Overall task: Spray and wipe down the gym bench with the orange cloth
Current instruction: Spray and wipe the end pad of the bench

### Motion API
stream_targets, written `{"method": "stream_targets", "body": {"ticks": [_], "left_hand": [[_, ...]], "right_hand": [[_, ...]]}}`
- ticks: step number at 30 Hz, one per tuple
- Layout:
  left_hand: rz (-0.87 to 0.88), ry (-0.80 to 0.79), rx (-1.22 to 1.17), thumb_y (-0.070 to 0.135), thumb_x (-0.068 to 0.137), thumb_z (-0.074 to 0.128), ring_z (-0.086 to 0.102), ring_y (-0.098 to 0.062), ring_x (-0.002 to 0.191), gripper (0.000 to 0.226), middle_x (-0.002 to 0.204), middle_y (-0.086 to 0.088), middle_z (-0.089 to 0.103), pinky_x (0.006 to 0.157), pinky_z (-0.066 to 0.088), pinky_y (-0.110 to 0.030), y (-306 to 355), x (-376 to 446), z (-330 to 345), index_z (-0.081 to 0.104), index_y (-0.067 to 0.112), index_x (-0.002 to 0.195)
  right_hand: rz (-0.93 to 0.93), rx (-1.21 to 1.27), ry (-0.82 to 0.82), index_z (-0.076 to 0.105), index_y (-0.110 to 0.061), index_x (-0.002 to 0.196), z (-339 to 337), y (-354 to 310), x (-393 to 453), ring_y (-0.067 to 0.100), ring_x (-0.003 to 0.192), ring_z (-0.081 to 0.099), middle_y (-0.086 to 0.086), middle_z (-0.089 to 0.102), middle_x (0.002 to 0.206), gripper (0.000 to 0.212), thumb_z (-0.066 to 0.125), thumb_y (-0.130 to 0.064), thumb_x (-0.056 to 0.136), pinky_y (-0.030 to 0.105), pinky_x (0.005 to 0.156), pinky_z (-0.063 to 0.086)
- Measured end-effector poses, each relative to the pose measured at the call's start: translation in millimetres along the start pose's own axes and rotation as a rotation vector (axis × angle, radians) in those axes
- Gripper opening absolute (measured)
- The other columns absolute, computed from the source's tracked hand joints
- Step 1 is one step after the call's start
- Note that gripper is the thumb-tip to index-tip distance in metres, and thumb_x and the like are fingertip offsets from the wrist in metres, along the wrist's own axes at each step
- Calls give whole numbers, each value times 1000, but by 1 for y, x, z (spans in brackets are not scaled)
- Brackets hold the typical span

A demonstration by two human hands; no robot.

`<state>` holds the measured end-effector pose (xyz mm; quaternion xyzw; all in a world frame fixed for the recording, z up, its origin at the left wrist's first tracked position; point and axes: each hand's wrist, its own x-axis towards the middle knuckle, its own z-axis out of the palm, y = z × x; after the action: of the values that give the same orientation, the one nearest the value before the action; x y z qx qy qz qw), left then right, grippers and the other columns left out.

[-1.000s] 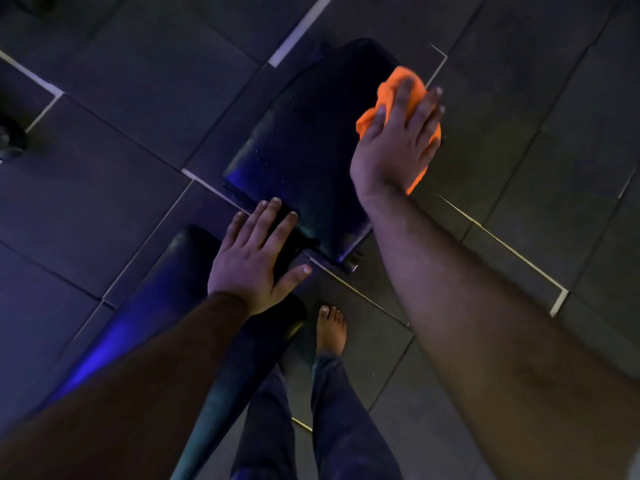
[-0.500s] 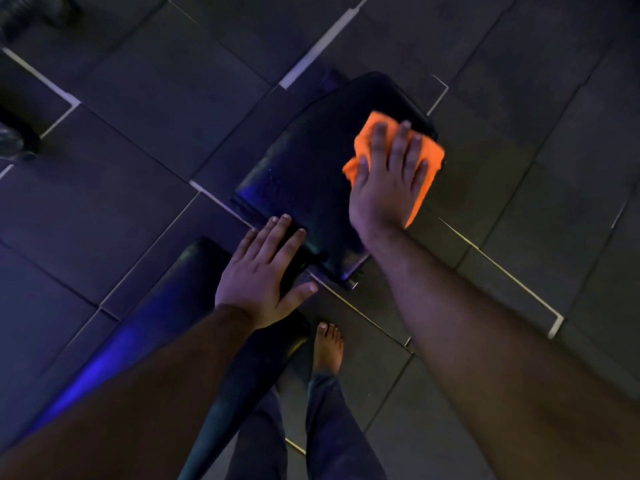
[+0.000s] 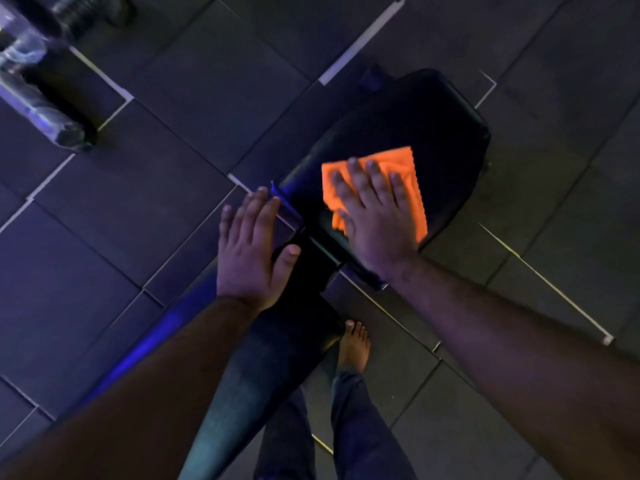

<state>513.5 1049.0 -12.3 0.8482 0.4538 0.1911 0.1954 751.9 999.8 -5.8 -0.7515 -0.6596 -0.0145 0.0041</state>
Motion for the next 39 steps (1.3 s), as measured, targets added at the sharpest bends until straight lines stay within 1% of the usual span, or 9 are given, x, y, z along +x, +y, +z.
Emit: {"method": "stream_targets", "body": {"ticks": [6,12,16,20,24,28,32,36,39], "left_hand": [[-34,-32,25,58,103,37,33,-33,162,82,172,-18,38,133,15,-59,-22,-5,11,40,2,163],[-43,-31,-23,71,106,21,28,-29,164,91,174,-15,35,134,10,-56,-26,-4,8,38,4,164],[-41,-45,1,72,106,21,25,-27,166,92,177,-12,32,135,9,-57,-23,-5,11,36,5,166],[-32,-39,18,74,105,21,24,-25,166,92,177,-12,31,134,9,-58,-27,-8,15,30,7,169],[-48,-51,-28,74,105,19,24,-26,166,92,177,-12,31,133,10,-63,-30,-8,14,26,9,170],[-29,-126,-28,77,103,20,11,-24,169,95,182,-8,18,132,4,-66,-22,-3,9,19,14,173],[89,-275,10,80,103,20,-5,-20,169,90,184,-2,2,132,-3,-67,8,26,22,8,27,175],[124,-319,-21,81,103,14,-14,-16,168,88,184,0,-6,133,-9,-61,30,71,42,-2,32,174],[44,-302,-122,80,103,15,-13,-15,168,89,184,2,-7,133,-11,-57,35,88,54,-2,32,175]], "right_hand": [[98,38,33,47,-23,157,-3,-43,106,34,159,28,5,40,169,53,43,-40,107,58,130,17],[-510,-96,-48,50,-22,155,16,-20,-26,31,161,26,1,36,172,53,52,-27,103,55,131,20],[-553,-130,-30,45,-23,158,11,4,-30,25,159,27,-4,36,172,52,42,-29,106,48,130,12],[-358,-69,-52,31,-26,166,3,-48,45,25,161,27,-3,30,174,60,34,-37,108,49,130,15],[-209,-5,-104,37,-19,163,3,-70,82,28,159,30,3,39,170,61,30,-42,108,51,131,16],[-110,1,-23,28,-22,167,10,-37,-12,29,162,24,3,27,175,63,45,-32,108,53,131,19],[235,66,-75,29,-20,167,1,1,-75,32,162,24,6,25,175,71,58,-32,103,54,130,19],[697,247,40,26,-15,168,-25,71,20,44,162,14,14,17,177,62,43,-29,110,55,129,19],[681,218,41,25,-17,168,-38,116,107,39,161,22,12,24,175,60,33,-35,112,50,128,23]]}}
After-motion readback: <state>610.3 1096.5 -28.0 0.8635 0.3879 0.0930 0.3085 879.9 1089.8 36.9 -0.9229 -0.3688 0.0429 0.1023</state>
